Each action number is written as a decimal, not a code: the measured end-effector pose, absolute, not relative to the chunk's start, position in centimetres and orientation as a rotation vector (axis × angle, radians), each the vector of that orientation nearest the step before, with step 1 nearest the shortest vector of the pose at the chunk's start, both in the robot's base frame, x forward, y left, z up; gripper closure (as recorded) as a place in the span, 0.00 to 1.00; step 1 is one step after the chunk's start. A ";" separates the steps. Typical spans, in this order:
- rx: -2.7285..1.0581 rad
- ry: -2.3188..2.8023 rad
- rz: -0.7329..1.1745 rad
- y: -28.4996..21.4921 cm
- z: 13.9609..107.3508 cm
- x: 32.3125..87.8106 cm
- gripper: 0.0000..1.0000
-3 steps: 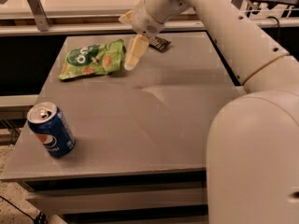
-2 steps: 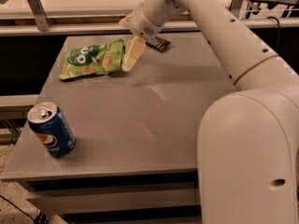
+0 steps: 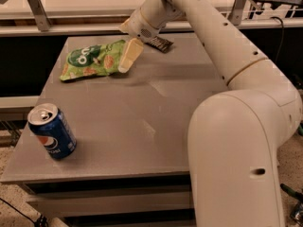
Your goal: Move green rice chip bag near pepsi can
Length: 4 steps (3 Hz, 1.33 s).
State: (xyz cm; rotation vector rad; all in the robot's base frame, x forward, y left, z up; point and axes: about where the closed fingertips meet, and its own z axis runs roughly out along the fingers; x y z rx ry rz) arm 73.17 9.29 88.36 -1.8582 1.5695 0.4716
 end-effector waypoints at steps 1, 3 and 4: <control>-1.889 1.588 0.502 10.4 87.9 72.7 0.18; -1.928 1.664 0.519 10.7 86.6 71.9 0.65; -1.944 1.661 0.514 10.6 86.5 71.5 0.88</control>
Offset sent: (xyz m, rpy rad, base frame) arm -0.0179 0.0086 -0.0165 -0.1145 0.1266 -0.0039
